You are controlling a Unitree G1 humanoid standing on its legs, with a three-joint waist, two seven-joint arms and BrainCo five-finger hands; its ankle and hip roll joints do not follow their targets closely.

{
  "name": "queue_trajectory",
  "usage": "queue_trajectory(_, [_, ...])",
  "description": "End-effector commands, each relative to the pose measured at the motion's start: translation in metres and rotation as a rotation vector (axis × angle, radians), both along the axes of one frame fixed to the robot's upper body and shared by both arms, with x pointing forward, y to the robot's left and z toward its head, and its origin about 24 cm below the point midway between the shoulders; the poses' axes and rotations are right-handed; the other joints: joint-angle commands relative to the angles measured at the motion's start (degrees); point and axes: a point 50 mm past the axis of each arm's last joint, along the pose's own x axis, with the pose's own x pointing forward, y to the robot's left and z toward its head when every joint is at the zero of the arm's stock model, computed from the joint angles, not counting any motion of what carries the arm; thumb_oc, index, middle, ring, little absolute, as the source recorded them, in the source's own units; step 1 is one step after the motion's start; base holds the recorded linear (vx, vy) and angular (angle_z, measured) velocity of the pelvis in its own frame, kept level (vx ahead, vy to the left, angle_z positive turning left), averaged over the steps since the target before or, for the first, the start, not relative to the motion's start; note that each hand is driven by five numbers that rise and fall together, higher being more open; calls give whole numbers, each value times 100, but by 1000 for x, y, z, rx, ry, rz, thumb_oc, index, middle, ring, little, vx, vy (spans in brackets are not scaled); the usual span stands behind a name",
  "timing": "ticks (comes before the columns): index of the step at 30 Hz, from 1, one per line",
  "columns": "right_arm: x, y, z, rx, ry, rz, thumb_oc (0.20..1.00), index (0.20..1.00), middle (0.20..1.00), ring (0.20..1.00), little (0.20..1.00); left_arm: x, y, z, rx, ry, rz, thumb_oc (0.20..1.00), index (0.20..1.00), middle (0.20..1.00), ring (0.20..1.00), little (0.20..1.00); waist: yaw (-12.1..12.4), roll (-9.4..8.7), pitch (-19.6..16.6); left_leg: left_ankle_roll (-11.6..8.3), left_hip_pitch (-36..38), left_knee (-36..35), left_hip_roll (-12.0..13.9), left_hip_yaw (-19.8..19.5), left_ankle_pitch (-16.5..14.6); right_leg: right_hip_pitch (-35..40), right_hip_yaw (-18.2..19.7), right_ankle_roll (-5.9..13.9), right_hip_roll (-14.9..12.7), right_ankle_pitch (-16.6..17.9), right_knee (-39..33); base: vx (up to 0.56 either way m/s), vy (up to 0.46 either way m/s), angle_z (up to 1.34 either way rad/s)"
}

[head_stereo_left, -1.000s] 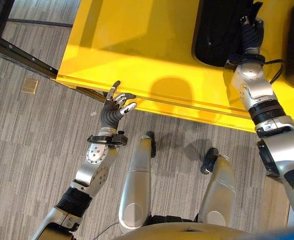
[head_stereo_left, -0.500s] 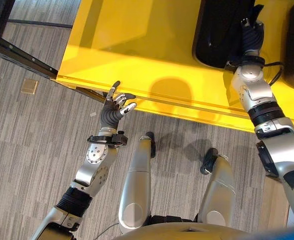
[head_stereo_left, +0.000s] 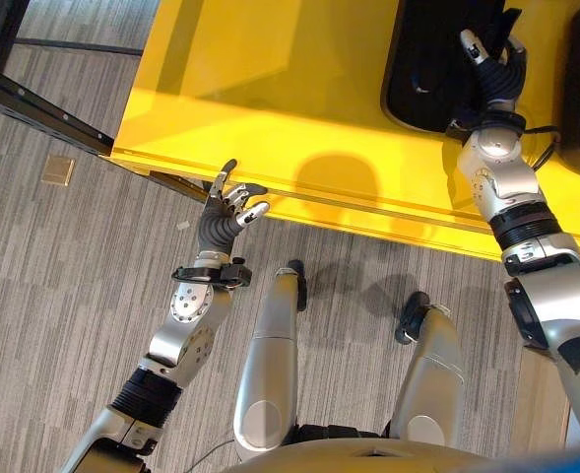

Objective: Move parts from the plastic box to the shelf.

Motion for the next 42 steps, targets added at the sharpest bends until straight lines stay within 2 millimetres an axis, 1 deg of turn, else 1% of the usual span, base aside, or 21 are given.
queue_trajectory(1, [-5,-9,0,59,-34,-28,1000,1000,1000,1000,1000,-1,-22,-31,-26,170,-80,1000,1000,1000,1000,1000,-213,99,207,-282,238,-156,328,-226,-379,169,4,-176,133,-781,316,0,0,0])
queue_trajectory(6, [-7,-11,-1,58,-42,-37,1000,1000,1000,1000,1000,0,-21,-30,-27,168,-78,1000,1000,1000,1000,1000,-222,94,218,-287,254,-173,338,-218,-365,153,15,-177,144,-779,323,0,0,0])
queue_trajectory(10, [-11,-14,-4,92,-67,-42,1000,1000,1000,1000,1000,-1,-21,-31,-28,170,-77,1000,1000,1000,1000,1000,-249,87,219,-287,276,-183,348,-224,-361,171,4,-173,152,-770,301,0,0,0])
queue_trajectory(13, [-20,-18,-2,91,-112,-62,1000,1000,1000,1000,1000,-2,-20,-32,-29,174,-69,1000,1000,1000,1000,1000,-285,85,211,-285,298,-204,352,-226,-359,188,-1,-166,157,-770,294,0,0,0])
queue_trajectory(15, [-29,-23,3,73,-167,-93,1000,1000,1000,1000,1000,-2,-19,-32,-32,171,-59,1000,1000,1000,1000,1000,-327,71,194,-285,311,-219,353,-224,-367,211,-11,-157,159,-782,286,0,0,0])
queue_trajectory(16, [-30,-24,2,72,-165,-95,1000,1000,1000,1000,1000,-2,-19,-32,-31,172,-59,1000,1000,1000,1000,1000,-323,70,190,-284,314,-220,351,-225,-367,215,-14,-157,158,-782,284,0,0,0])
queue_trajectory(18, [-37,-29,6,65,-208,-128,1000,1000,1000,1000,1000,-2,-19,-31,-32,168,-54,1000,1000,1000,1000,1000,-344,63,184,-286,313,-217,355,-226,-375,225,-21,-154,157,-792,287,0,0,0])
queue_trajectory(19, [-45,-29,9,65,-252,-142,1000,1000,1000,1000,1000,-3,-18,-32,-30,168,-47,1000,1000,1000,1000,1000,-367,52,175,-286,325,-214,363,-227,-387,229,-16,-147,165,-799,292,0,0,0])
queue_trajectory(21, [-49,-29,11,57,-277,-154,1000,1000,1000,1000,1000,-3,-18,-31,-27,166,-44,1000,1000,1000,1000,1000,-378,47,169,-283,330,-215,363,-223,-392,228,-19,-146,162,-805,297,0,0,0])
queue_trajectory(22, [-55,-27,15,57,-318,-162,1000,1000,1000,1000,1000,-3,-18,-31,-26,162,-43,1000,1000,1000,1000,1000,-395,45,169,-279,337,-210,366,-222,-398,232,-11,-147,171,-814,303,0,0,0])
queue_trajectory(25, [-65,-24,21,42,-376,-167,1000,1000,1000,1000,1000,-4,-17,-30,-19,156,-43,1000,1000,1000,1000,1000,-414,46,153,-276,340,-203,367,-231,-404,232,-10,-144,173,-826,318,0,0,0])
queue_trajectory(27, [-67,-23,21,40,-385,-168,1000,1000,1000,1000,1000,-4,-17,-30,-17,154,-44,1000,1000,1000,1000,1000,-416,43,146,-276,345,-202,365,-233,-406,239,-14,-142,175,-829,321,0,0,0])
queue_trajectory(30, [-73,-16,31,2,-439,-144,1000,1000,1000,1000,1000,-6,-14,-28,-17,147,-41,1000,1000,1000,1000,1000,-418,33,128,-279,345,-197,369,-233,-397,238,-6,-145,186,-820,325,0,0,0])
queue_trajectory(38, [-72,0,48,-53,-473,-83,1000,1000,1000,1000,1000,-7,-11,-29,-8,148,-45,1000,1000,1000,1000,1000,-363,-1,127,-272,355,-196,371,-227,-374,255,-22,-149,187,-786,314,0,0,0])
queue_trajectory(42, [-70,6,52,-61,-479,-58,1000,1000,1000,1000,1000,-8,-11,-29,-9,148,-44,1000,1000,1000,1000,1000,-343,-17,124,-268,348,-207,360,-224,-361,254,-23,-154,185,-773,306,0,0,0])
